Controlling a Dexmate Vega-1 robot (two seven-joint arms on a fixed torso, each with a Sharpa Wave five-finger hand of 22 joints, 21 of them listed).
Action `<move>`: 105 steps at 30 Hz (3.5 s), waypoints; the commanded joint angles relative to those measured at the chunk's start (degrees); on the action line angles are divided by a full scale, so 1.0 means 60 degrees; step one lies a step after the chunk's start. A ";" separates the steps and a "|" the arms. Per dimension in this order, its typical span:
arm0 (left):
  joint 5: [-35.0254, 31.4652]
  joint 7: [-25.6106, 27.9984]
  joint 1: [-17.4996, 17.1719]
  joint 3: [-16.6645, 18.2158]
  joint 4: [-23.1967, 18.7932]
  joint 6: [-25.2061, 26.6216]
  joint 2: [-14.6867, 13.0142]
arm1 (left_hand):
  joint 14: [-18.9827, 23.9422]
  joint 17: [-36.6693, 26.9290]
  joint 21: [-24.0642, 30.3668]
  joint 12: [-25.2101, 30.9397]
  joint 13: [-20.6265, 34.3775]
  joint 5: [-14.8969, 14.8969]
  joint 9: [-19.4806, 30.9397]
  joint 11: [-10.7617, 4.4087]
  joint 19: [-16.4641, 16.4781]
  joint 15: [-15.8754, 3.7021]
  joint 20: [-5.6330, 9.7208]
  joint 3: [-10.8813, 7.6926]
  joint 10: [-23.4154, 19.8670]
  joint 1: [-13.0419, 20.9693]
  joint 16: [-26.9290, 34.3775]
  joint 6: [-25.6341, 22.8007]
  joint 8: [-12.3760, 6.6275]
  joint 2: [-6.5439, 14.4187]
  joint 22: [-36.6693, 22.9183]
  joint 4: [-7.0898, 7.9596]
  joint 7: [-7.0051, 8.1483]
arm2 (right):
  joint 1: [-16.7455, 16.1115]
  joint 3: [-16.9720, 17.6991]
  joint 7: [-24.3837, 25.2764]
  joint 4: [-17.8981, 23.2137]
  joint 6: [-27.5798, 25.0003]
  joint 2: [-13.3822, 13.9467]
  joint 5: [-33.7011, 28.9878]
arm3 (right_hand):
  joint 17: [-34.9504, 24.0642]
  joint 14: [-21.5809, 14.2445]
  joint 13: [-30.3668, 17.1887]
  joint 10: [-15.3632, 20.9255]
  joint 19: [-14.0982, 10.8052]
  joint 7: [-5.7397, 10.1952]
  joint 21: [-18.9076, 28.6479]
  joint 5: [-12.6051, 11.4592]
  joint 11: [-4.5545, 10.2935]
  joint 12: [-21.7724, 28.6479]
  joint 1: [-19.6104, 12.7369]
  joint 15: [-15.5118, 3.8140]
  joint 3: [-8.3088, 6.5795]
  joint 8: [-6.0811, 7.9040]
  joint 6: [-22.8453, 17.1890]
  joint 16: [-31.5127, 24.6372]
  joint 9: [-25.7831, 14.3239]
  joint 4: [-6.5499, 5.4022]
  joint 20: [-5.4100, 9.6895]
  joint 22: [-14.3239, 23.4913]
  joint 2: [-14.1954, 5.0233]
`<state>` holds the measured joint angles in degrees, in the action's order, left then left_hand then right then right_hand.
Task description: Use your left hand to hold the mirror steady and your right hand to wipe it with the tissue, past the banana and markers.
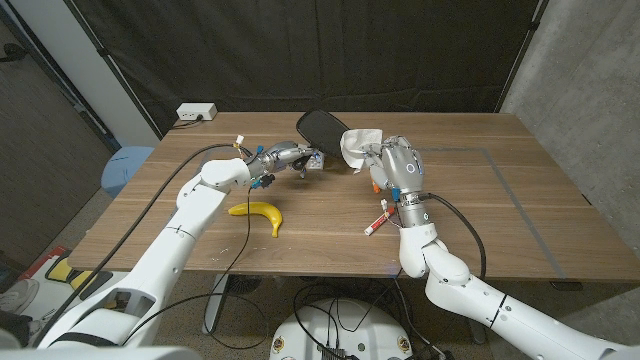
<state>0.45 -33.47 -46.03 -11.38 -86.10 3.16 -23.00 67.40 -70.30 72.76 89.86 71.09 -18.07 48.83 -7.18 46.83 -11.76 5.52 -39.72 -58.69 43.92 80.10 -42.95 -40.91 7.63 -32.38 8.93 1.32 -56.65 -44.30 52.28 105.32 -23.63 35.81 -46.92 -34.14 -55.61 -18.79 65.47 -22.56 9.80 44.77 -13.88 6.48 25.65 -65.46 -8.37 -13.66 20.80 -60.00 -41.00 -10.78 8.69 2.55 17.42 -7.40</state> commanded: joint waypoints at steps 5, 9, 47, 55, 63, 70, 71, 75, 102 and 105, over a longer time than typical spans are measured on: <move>-0.0158 -0.0725 0.0338 -0.0336 0.0085 -0.0439 -0.0256 | -0.0029 0.0008 0.0110 0.0026 0.0024 -0.0029 -0.0002 -0.0384 -0.0103 0.0015 0.1069 -0.0085 0.0371 -0.0049 0.0087 -0.0019 -0.0095 0.0073 0.0046 -0.0002 -0.0060 | 0.0559 -0.0076 -0.0574 -0.0412 -0.0710 -0.0500 -0.0250 | -0.0135 -0.0091 -0.0090 0.0121 0.0084 -0.0356 0.0133 -0.0105 0.0005 0.0070 -0.0106 -0.0854 0.0022 -0.0036 -0.0686 -0.0083 -0.0045 -0.0023 0.0438 0.0043 0.0042; -0.0128 -0.0912 0.0364 -0.0397 -0.0021 -0.0528 -0.0330 | -0.0033 0.0009 0.0152 0.0029 0.0023 -0.0025 -0.0069 -0.0388 -0.0125 0.0016 0.1072 -0.0101 0.0367 -0.0061 0.0105 -0.0033 -0.0095 0.0074 0.0065 -0.0002 -0.0069 | 0.0776 -0.0176 -0.0657 -0.0657 -0.0660 -0.0647 -0.0254 | -0.0186 -0.0093 -0.0115 0.0159 0.0089 -0.0368 0.0180 -0.0119 -0.0031 0.0081 -0.0128 -0.0851 0.0029 -0.0045 -0.0722 -0.0099 -0.0043 -0.0015 0.0416 0.0046 0.0056; 0.0310 -0.1649 0.0630 -0.0709 0.0019 -0.0767 -0.0361 | -0.0056 0.0016 0.0420 0.0023 0.0021 0.0027 -0.0189 -0.0367 -0.0188 0.0013 0.1075 -0.0208 0.0370 -0.0105 0.0209 0.0051 -0.0226 0.0083 0.0273 -0.0021 -0.0084 | 0.1615 -0.1065 -0.1431 -0.1881 -0.0425 -0.1088 -0.0528 | -0.0549 -0.0056 -0.0323 0.0425 0.0326 -0.0486 0.0549 -0.0164 -0.0152 0.0117 -0.0270 -0.0832 0.0007 -0.0136 -0.1143 -0.0098 0.0007 0.0049 0.0331 0.0047 0.0236; 0.0168 -0.1905 0.0770 -0.0910 0.0052 -0.0719 -0.0496 | -0.0067 0.0016 0.0468 0.0024 0.0021 0.0039 -0.0225 -0.0366 -0.0202 0.0015 0.1076 -0.0227 0.0364 -0.0108 0.0222 0.0072 -0.0236 0.0086 0.0304 -0.0024 -0.0081 | 0.1721 -0.1158 -0.1592 -0.1943 -0.0480 -0.1101 -0.0626 | -0.0621 -0.0060 -0.0342 0.0452 0.0381 -0.0476 0.0627 -0.0153 -0.0189 0.0090 -0.0296 -0.0835 -0.0012 -0.0172 -0.1218 -0.0094 0.0020 0.0060 0.0329 0.0039 0.0277; -0.0153 -0.2151 0.1006 -0.1180 0.0078 -0.0609 -0.0639 | -0.0077 0.0018 0.0506 0.0022 0.0021 0.0049 -0.0251 -0.0375 -0.0214 0.0017 0.1076 -0.0246 0.0373 -0.0110 0.0232 0.0086 -0.0250 0.0088 0.0340 -0.0027 -0.0084 | 0.1926 -0.1273 -0.1530 -0.1948 -0.0290 -0.1152 -0.0745 | -0.0702 -0.0063 -0.0377 0.0469 0.0428 -0.0468 0.0706 -0.0143 -0.0144 0.0068 -0.0312 -0.0837 -0.0029 -0.0230 -0.1227 -0.0100 0.0025 0.0056 0.0333 0.0032 0.0301; -0.0418 -0.2475 0.1247 -0.1434 0.0154 -0.0522 -0.0730 | -0.0085 0.0021 0.0552 0.0020 0.0021 0.0061 -0.0271 -0.0360 -0.0223 0.0017 0.1075 -0.0267 0.0389 -0.0110 0.0242 0.0120 -0.0266 0.0092 0.0383 -0.0032 -0.0103 | 0.2262 -0.1493 -0.1500 -0.2071 0.0054 -0.1236 -0.0916 | -0.0767 -0.0047 -0.0398 0.0445 0.0460 -0.0451 0.0781 -0.0140 -0.0104 0.0025 -0.0308 -0.0832 -0.0043 -0.0283 -0.1230 -0.0089 0.0025 0.0038 0.0338 0.0024 0.0306; -0.0446 -0.2512 0.1270 -0.1456 0.0161 -0.0519 -0.0740 | -0.0085 0.0021 0.0557 0.0019 0.0022 0.0062 -0.0273 -0.0356 -0.0223 0.0017 0.1076 -0.0269 0.0394 -0.0110 0.0243 0.0126 -0.0265 0.0093 0.0383 -0.0032 -0.0118 | 0.2316 -0.1524 -0.1469 -0.2108 0.0113 -0.1272 -0.0933 | -0.0775 -0.0046 -0.0402 0.0448 0.0458 -0.0447 0.0791 -0.0140 -0.0113 0.0023 -0.0308 -0.0833 -0.0043 -0.0293 -0.1222 -0.0088 0.0025 0.0037 0.0344 0.0023 0.0309; -0.0558 -0.2652 0.1372 -0.1558 0.0222 -0.0493 -0.0750 | -0.0090 0.0022 0.0574 0.0020 0.0021 0.0068 -0.0288 -0.0355 -0.0239 0.0018 0.1078 -0.0279 0.0398 -0.0110 0.0247 0.0131 -0.0274 0.0094 0.0406 -0.0033 -0.0107 | 0.2555 -0.1648 -0.1380 -0.2248 0.0384 -0.1415 -0.0980 | -0.0805 -0.0049 -0.0409 0.0458 0.0481 -0.0452 0.0820 -0.0140 -0.0115 0.0012 -0.0307 -0.0835 -0.0049 -0.0310 -0.1232 -0.0090 0.0024 0.0030 0.0346 0.0019 0.0308; -0.0471 -0.2430 0.0905 -0.1028 -0.0232 -0.0971 -0.1014 | -0.0154 0.0025 0.0748 0.0027 0.0019 0.0126 -0.0433 -0.0327 -0.0337 0.0022 0.1074 -0.0345 0.0444 -0.0133 0.0267 0.0253 -0.0303 0.0094 0.0584 -0.0027 -0.0145 | 0.3110 -0.1639 -0.0966 -0.3147 0.0589 -0.2065 -0.0818 | -0.0993 -0.0044 -0.0483 0.0574 0.0541 -0.0559 0.1088 -0.0152 -0.0184 -0.0050 -0.0294 -0.0825 -0.0096 -0.0444 -0.1313 -0.0034 0.0017 0.0006 0.0368 -0.0022 0.0338; -0.0393 -0.2173 0.0781 -0.0846 -0.0241 -0.0895 -0.1014 | -0.0159 0.0025 0.0767 0.0021 0.0019 0.0131 -0.0431 -0.0325 -0.0337 0.0021 0.1073 -0.0352 0.0464 -0.0134 0.0268 0.0247 -0.0324 0.0093 0.0606 -0.0028 -0.0138 | 0.3069 -0.1566 -0.0871 -0.3111 0.0489 -0.2055 -0.0819 | -0.1014 -0.0050 -0.0499 0.0578 0.0516 -0.0598 0.1137 -0.0149 -0.0232 -0.0059 -0.0304 -0.0826 -0.0111 -0.0467 -0.1308 -0.0026 0.0016 0.0011 0.0367 -0.0028 0.0338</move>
<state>-3.71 -50.41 -38.69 -19.68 -85.84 -1.62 -28.54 66.68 -70.02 76.76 89.86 71.10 -17.41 46.16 -7.29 44.79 -11.64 4.91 -41.37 -57.53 43.11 81.19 -41.33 -42.45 7.74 -28.67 8.70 0.50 -38.00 -55.26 45.71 87.80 -19.36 24.30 -52.89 -39.97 -55.81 -21.53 68.53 -19.39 9.41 50.97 -14.35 5.47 25.41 -67.64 -8.16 -13.83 18.29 -64.72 -41.27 -10.54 8.86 2.47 17.28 -5.20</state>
